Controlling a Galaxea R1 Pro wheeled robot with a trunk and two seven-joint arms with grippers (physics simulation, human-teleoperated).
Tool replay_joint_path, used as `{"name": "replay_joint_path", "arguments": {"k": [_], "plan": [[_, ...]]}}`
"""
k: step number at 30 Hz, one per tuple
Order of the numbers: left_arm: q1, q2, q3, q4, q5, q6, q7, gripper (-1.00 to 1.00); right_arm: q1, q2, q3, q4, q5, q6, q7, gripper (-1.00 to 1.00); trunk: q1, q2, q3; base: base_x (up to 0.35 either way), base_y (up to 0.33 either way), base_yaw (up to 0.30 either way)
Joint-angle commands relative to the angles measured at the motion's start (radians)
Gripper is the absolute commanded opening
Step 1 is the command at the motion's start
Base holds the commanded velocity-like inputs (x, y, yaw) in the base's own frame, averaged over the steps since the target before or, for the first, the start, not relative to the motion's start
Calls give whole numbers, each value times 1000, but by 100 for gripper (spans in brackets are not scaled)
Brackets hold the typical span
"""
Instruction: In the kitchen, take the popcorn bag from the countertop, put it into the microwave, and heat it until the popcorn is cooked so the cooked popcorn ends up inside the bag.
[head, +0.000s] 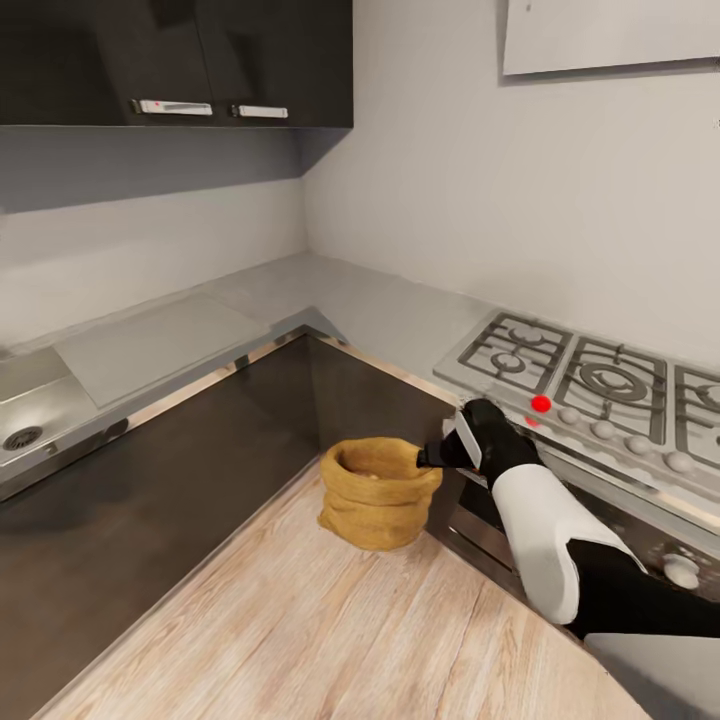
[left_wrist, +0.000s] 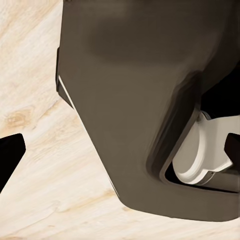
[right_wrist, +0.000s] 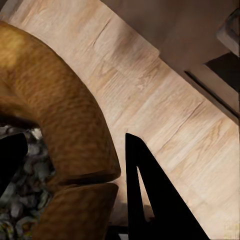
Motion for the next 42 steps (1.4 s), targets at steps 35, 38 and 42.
{"name": "replay_joint_path", "arguments": {"k": [35,38,42], "plan": [[0,0,0,-2,6,-2,0,100,67,1,-5,-1,44,3,-1,-100,0,-1,55,0,0,0],[0,0,0,-2,5,-2,0,100,67,1,-5,-2,44,3,-1,-100,0,-1,60,0,0,0],[0,0,0,-2,6,-2,0,100,67,1,-5,-4,45,3,-1,-100,0,-1,66,0,0,0]]}}
